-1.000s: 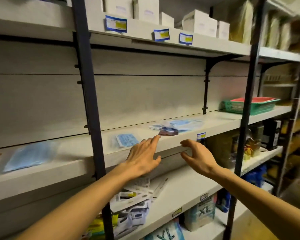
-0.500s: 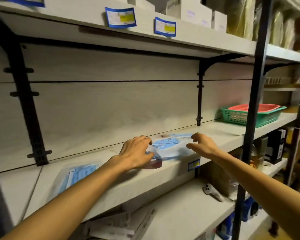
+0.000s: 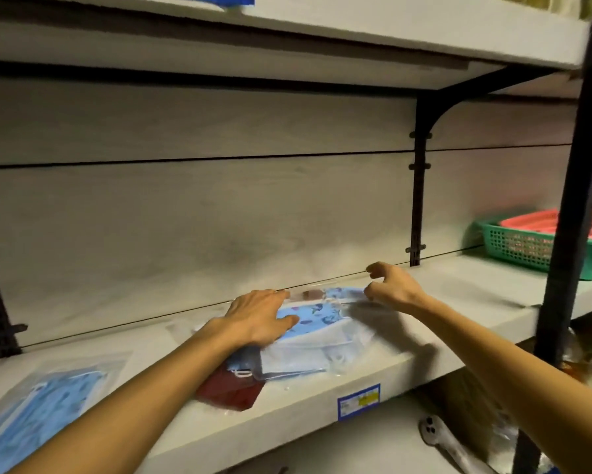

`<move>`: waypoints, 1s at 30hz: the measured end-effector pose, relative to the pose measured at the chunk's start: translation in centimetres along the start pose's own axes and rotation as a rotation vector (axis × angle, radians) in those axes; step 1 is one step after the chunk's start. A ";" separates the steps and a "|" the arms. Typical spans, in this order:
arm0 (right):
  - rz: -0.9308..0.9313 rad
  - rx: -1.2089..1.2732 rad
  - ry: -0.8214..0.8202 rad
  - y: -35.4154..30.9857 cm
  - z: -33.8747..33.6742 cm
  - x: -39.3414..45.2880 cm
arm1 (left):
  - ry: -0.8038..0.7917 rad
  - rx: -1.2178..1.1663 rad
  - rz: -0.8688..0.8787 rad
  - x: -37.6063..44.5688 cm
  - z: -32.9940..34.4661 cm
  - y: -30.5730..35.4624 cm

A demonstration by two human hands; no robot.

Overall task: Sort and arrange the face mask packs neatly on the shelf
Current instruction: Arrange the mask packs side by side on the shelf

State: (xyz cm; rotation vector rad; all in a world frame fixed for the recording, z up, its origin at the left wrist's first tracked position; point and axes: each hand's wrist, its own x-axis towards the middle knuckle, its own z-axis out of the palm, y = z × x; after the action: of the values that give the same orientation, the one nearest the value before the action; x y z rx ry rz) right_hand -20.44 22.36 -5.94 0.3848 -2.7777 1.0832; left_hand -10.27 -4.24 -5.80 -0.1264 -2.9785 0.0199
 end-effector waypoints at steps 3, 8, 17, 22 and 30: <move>-0.041 -0.109 -0.117 1.5 0.3 1.9 | -0.026 -0.055 -0.068 1.2 0.2 -0.4; -0.107 -0.172 -0.197 3.2 1.1 4.4 | 0.101 -0.176 -0.209 2.1 -1.0 -1.3; -0.236 0.064 0.249 2.4 1.1 5.0 | 0.370 -0.664 -0.544 -1.3 -3.8 -3.6; -0.242 0.393 0.426 -2.4 1.6 3.2 | 0.500 -0.924 -0.660 -6.6 -7.5 -6.2; -0.412 0.646 0.193 -14.0 7.4 -5.3 | 0.535 -1.054 -0.725 -17.4 -9.6 -11.2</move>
State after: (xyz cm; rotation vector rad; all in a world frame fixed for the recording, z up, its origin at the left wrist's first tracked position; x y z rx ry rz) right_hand -11.68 8.40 -3.51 0.8195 -1.9930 1.7521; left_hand 7.43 -16.77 1.16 0.6934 -2.0380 -1.3770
